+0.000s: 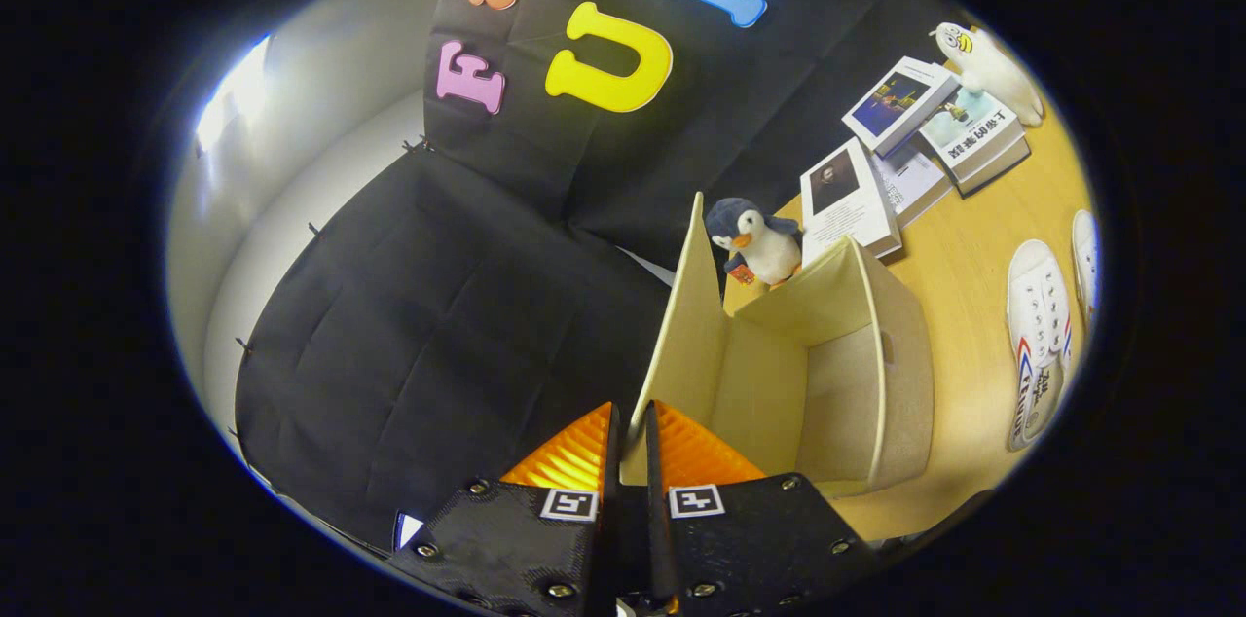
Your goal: Open the storage box then place both shoes into the box .Put the left shoe in first, then the right shoe, with the right side of both shoes facing outward in a uniform manner.
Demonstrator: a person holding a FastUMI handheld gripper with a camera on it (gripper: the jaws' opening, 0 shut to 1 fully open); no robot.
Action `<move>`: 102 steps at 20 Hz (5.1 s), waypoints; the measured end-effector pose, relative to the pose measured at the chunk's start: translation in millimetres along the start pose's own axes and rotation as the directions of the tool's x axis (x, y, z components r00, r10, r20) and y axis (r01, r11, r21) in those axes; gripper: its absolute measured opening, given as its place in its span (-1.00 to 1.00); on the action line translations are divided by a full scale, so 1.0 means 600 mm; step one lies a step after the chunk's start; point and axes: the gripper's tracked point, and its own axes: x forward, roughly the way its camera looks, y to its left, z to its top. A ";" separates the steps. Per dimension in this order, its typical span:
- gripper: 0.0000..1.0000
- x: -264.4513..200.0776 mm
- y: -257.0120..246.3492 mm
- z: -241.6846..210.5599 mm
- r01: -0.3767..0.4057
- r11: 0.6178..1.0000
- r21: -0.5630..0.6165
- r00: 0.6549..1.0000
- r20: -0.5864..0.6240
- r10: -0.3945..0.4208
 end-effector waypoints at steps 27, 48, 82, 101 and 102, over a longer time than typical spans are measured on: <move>-0.75 0.269 0.138 -0.143 -0.128 0.989 -0.081 0.971 -0.213 0.108; 0.93 0.156 0.035 -0.007 0.122 0.923 -0.365 0.992 0.020 -0.123; 0.94 -0.154 -0.491 0.091 0.651 0.722 -0.235 0.749 0.045 -0.661; -0.13 -0.179 -0.618 0.018 0.731 0.681 -0.042 0.669 -0.151 -0.728; -0.32 -0.178 -0.617 0.017 0.730 0.684 -0.017 0.674 -0.155 -0.723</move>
